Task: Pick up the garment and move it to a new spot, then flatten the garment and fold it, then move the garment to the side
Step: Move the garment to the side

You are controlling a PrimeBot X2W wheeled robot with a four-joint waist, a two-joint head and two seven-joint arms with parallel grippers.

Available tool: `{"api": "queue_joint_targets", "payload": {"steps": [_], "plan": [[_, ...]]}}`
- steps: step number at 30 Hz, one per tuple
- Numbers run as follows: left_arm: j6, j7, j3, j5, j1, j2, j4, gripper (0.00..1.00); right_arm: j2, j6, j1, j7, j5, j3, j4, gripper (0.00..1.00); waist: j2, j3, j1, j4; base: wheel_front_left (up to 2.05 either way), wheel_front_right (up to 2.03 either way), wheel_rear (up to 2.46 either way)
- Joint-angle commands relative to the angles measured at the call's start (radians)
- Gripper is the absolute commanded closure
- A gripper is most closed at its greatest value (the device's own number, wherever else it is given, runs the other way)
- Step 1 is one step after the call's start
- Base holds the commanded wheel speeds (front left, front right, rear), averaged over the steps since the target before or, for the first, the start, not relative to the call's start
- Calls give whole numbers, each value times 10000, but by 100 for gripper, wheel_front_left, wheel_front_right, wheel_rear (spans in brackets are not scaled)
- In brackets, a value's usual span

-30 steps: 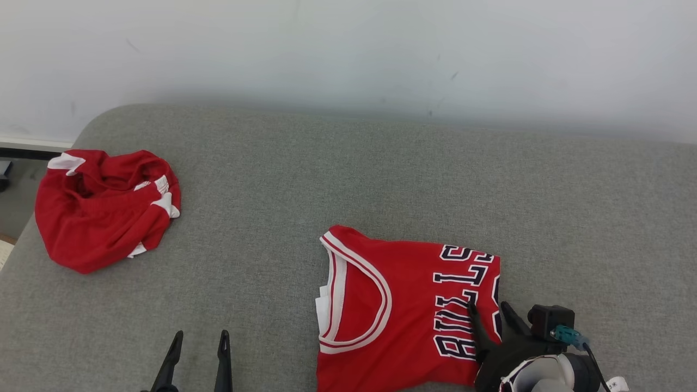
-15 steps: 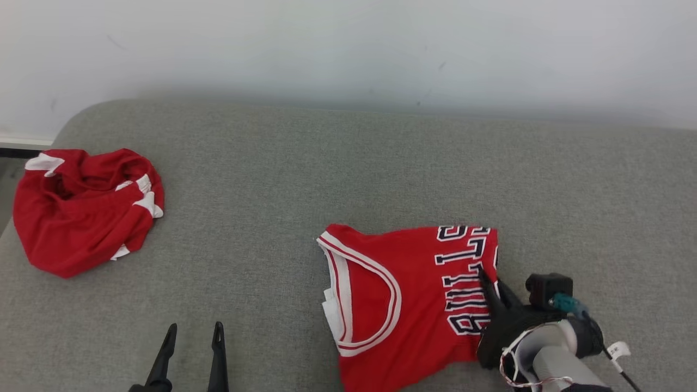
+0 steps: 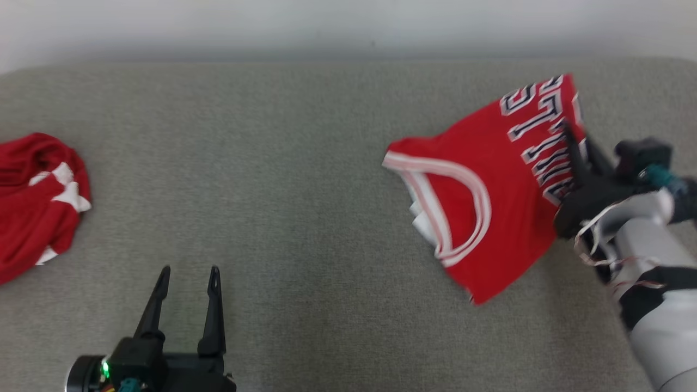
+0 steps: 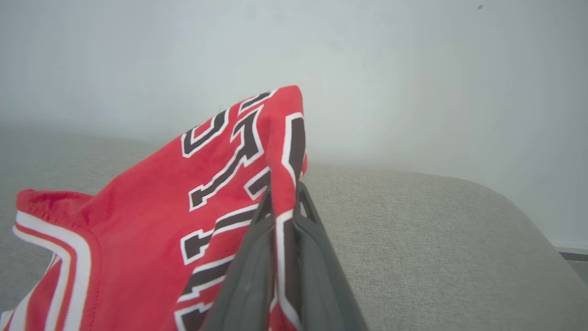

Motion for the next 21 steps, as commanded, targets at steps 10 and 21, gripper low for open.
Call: {"api": "queue_joint_targets", "payload": {"steps": [10,21], "plan": [[-239,-25,190,598,-827,136,-670,0,-1505,-17,-1585,-11,-154,149,347,100,-1,1768,-1,-752,0,0,0],[-335,-25,188,822,-1203,341,-1377,0,-2879,-17,-3088,-13,-336,309,1215,100,-1,2536,-1,-880,0,0,0]]}}
